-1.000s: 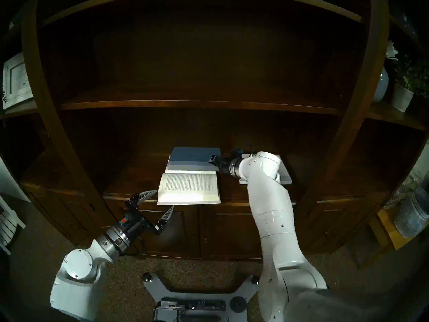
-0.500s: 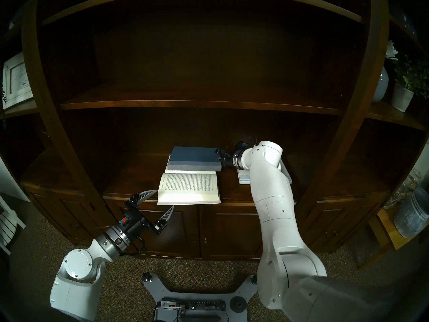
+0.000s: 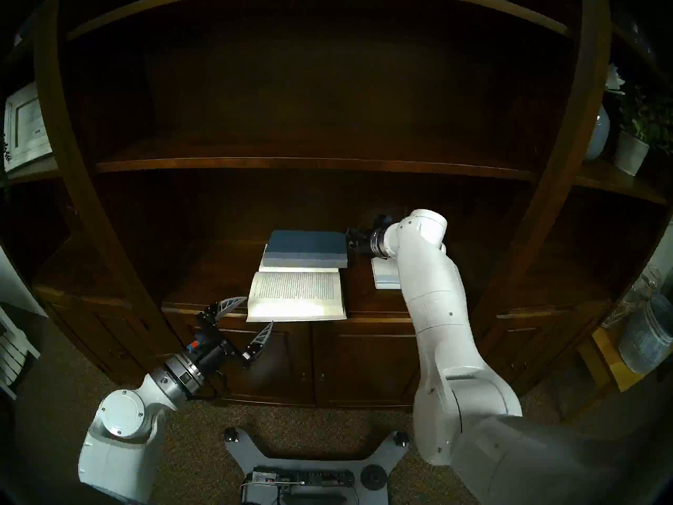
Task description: Close the books and align them horizontally on the shelf
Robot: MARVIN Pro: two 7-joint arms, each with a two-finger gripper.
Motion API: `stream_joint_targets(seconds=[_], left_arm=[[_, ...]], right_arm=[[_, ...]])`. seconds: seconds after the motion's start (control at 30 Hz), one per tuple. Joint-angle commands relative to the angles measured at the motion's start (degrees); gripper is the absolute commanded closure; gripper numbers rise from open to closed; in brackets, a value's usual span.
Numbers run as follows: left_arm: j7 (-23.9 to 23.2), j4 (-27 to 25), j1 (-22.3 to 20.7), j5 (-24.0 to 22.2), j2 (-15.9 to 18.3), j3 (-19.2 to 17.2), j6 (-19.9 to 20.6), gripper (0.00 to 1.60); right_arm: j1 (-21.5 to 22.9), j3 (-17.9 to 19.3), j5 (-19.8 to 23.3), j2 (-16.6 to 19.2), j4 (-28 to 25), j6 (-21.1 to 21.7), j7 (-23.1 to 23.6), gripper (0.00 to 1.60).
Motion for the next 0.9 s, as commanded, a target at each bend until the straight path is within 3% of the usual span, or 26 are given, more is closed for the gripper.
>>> stream_joint_targets(seconds=[0.0, 0.13, 0.17, 0.27, 0.33, 0.37, 0.47, 0.5, 0.53, 0.87], left_arm=[[-0.1, -1.7, -0.8, -0.2, 0.1, 0.1, -0.5, 0.0], [-0.1, -1.6, -0.8, -0.2, 0.1, 0.1, -0.5, 0.0], [-0.1, -1.6, -0.8, -0.2, 0.1, 0.1, -0.5, 0.0], [-0.1, -1.6, -0.8, -0.2, 0.1, 0.1, -0.5, 0.0], [-0.1, -1.6, -0.8, -0.2, 0.1, 0.1, -0.5, 0.0], [-0.1, -1.6, -0.8, -0.2, 0.0, 0.1, -0.5, 0.0], [-0.1, -1.6, -0.8, -0.2, 0.0, 0.1, -0.5, 0.0], [-0.1, -1.6, -0.8, -0.2, 0.0, 0.1, -0.5, 0.0], [-0.1, -1.6, -0.8, -0.2, 0.0, 0.1, -0.5, 0.0], [-0.2, -1.8, -0.8, -0.2, 0.0, 0.0, -0.5, 0.0]], right_arm=[[-0.5, -1.6, 2.2, 3.3, -6.2, -0.2, 2.9, 1.34], [-3.2, -2.1, 3.1, 4.7, -10.4, -0.2, 3.4, 1.27], [-2.8, -2.2, 3.3, 5.0, -9.2, -0.2, 3.8, 1.14], [-5.5, -2.3, 4.0, 6.3, -12.8, -0.2, 3.9, 0.9], [-6.5, -2.4, 4.4, 7.0, -13.9, -0.2, 4.1, 0.83], [-6.8, -2.4, 4.6, 7.4, -14.1, -0.2, 4.3, 0.54], [-8.4, -2.7, 5.7, 8.8, -15.1, -0.2, 5.1, 0.1], [-10.5, -2.6, 6.0, 9.3, -18.5, -0.2, 4.9, 0.0], [-9.6, -2.9, 6.4, 9.7, -16.2, -0.2, 5.6, 0.0], [-14.7, -6.1, 11.8, 14.1, -22.6, -0.2, 7.9, 0.0]])
